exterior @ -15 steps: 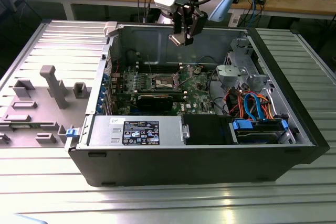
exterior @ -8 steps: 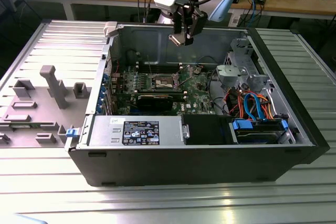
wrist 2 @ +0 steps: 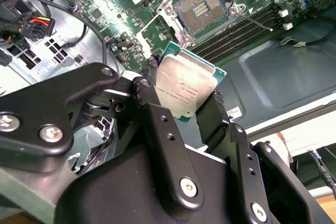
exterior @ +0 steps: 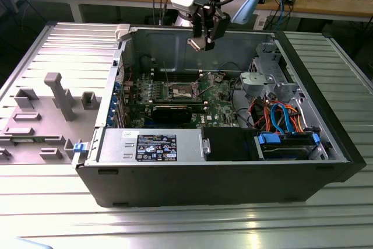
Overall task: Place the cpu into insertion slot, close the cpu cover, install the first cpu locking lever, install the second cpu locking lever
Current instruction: 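Place the cpu into insertion slot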
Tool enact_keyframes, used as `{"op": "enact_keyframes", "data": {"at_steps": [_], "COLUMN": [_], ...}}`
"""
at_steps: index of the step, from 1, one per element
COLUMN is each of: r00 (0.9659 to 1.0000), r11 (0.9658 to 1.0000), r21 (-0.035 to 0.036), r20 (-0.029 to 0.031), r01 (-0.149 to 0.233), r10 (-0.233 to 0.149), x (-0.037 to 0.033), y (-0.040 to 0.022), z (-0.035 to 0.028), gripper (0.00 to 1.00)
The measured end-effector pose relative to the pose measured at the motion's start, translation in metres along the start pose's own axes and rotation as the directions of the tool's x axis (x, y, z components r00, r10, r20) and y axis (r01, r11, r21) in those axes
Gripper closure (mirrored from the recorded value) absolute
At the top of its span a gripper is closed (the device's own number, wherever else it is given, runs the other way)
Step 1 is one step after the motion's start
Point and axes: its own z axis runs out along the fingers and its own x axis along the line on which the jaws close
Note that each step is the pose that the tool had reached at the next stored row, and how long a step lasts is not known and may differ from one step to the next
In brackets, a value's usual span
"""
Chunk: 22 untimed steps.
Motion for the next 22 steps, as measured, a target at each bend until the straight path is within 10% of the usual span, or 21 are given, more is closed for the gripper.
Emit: {"op": "enact_keyframes", "data": {"at_steps": [7,18,22], "r00": [0.9986,0.9871,0.974], "r11": [0.9986,0.9872,0.9741], "r21": [-0.0012,0.0004,0.0005], "r20": [0.0047,0.0124,0.0176], "r01": [-0.054,-0.16,-0.226], "r10": [0.054,0.16,0.226], "x": [0.0,-0.0001,-0.0002], "y": [-0.0001,-0.0006,-0.0012], "z": [0.0004,0.0056,0.0115], "gripper": [0.45,0.45,0.45]}}
